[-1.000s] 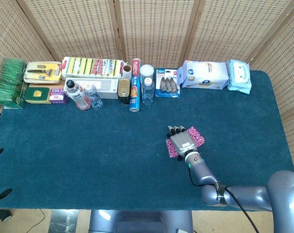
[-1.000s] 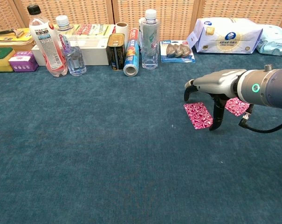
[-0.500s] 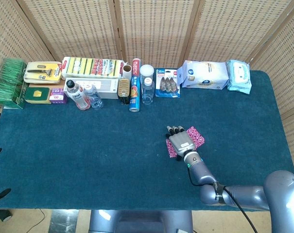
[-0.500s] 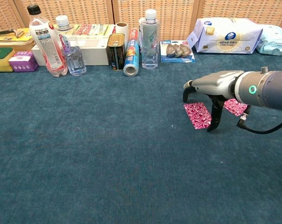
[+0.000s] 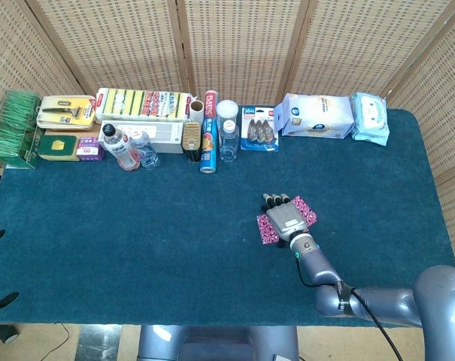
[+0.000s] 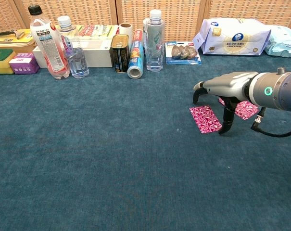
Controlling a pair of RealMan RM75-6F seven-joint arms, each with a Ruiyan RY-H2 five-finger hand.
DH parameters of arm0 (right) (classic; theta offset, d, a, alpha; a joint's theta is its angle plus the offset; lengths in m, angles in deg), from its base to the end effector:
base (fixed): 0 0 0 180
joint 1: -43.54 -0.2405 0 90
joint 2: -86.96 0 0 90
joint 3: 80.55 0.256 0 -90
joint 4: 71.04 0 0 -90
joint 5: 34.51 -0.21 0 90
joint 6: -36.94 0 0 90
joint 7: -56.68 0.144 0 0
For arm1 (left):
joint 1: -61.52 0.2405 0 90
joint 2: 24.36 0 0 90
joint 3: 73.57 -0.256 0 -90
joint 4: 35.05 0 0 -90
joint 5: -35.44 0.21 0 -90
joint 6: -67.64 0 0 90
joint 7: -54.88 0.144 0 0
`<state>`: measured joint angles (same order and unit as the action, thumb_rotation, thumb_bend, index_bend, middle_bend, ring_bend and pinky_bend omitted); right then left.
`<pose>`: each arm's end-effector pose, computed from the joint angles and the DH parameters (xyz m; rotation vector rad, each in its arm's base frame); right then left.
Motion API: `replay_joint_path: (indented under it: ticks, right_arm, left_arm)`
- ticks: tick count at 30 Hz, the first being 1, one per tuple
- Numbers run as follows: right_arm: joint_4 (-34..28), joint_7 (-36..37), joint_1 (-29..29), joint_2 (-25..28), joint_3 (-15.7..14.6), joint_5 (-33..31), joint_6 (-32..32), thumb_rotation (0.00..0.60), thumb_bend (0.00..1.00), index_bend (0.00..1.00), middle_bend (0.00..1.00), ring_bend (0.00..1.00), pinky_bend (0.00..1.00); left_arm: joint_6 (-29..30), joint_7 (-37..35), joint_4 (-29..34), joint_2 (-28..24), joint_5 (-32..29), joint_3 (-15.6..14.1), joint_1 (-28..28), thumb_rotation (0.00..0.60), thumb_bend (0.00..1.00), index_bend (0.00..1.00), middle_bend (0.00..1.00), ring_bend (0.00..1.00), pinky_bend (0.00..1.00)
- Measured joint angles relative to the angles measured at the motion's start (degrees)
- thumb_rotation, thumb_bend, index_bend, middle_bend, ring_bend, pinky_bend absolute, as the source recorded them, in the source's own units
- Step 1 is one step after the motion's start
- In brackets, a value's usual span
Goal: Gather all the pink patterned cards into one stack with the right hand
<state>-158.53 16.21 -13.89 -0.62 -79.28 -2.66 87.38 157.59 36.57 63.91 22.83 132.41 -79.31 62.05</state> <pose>-0.1473 -0.3516 -0.0398 2.0091 -0.9266 0.4516 -0.3005 0.1190 0.2205 -1.4534 -1.0867 -0.9725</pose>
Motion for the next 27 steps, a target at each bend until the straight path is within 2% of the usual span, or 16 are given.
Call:
replay_joint_path:
  ticks: [11, 17, 27]
  right_arm:
    - [1.07, 1.21, 0.55, -1.22, 0.26, 1.62, 0.06, 0.6, 0.07, 0.19, 0.0, 0.05, 0.05]
    - [1.7, 2.33, 0.98, -1.67, 0.52, 2.78, -0.11, 0.6, 0.09, 0.27, 0.01, 0.06, 0.07]
    - [1.93, 3.1, 1.39, -1.77, 0.89, 3.68, -0.57, 0.6, 0.11, 0.31, 0.02, 0.07, 0.07]
  left_arm:
    - [-0.22, 0.37, 0.22, 0.07, -0.25, 0.06, -0.07, 0.6, 0.08, 0.0, 0.0, 0.0, 0.0]
    - [-0.08, 0.21, 0.15, 0.05, -0.23, 0.06, -0.02, 0.6, 0.08, 0.0, 0.0, 0.0, 0.0]
    - [0.02, 0.01, 0.05, 0.03, -0.15, 0.04, 0.0, 0.6, 0.08, 0.0, 0.0, 0.0, 0.0]
